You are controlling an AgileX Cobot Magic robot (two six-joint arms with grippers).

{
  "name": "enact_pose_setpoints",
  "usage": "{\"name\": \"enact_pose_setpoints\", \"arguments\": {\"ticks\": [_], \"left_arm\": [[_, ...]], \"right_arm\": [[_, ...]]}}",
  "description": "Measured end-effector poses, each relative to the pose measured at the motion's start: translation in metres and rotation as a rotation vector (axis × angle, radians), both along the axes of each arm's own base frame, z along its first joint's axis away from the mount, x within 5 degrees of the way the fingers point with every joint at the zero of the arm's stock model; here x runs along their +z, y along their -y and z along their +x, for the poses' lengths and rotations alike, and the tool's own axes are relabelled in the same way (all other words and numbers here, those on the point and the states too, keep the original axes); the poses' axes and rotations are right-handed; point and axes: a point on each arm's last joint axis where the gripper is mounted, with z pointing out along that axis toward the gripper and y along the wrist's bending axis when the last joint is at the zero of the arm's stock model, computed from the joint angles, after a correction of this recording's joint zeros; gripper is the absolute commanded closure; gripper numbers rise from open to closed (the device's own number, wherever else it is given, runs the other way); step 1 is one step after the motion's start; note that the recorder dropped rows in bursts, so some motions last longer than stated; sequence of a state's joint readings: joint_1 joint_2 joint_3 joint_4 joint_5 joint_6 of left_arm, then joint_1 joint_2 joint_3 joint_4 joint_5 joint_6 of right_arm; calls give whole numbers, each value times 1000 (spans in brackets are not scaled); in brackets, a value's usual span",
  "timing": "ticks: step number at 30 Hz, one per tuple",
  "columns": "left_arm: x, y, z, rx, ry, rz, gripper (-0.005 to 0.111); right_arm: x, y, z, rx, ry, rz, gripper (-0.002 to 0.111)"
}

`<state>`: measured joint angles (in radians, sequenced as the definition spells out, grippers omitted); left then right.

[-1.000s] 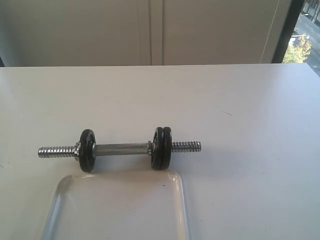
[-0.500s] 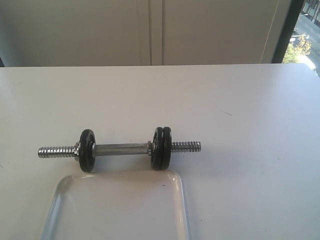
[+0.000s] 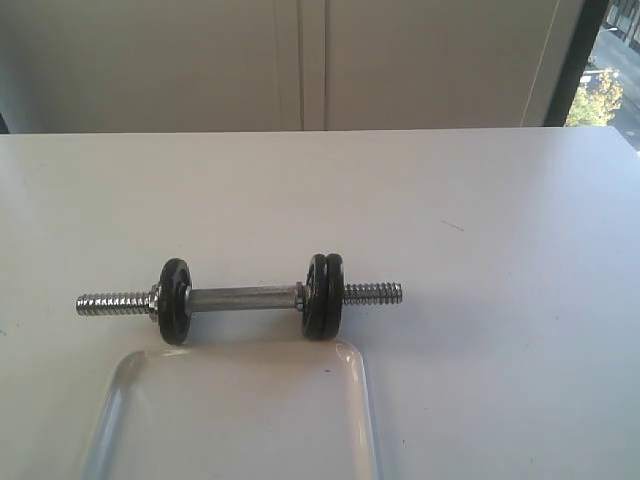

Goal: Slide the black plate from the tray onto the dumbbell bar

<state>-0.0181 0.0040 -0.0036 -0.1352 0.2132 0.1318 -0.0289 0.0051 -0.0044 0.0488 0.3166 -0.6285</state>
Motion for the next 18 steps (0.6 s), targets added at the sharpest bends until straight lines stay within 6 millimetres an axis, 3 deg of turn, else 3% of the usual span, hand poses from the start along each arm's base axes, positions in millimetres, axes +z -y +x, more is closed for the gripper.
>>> {"name": "enact_pose_setpoints", "arguments": {"ticks": [18], "left_arm": [[0, 0, 0, 0, 0, 0, 107]], "right_arm": [[0, 1, 0, -2, 4, -24, 108]]}}
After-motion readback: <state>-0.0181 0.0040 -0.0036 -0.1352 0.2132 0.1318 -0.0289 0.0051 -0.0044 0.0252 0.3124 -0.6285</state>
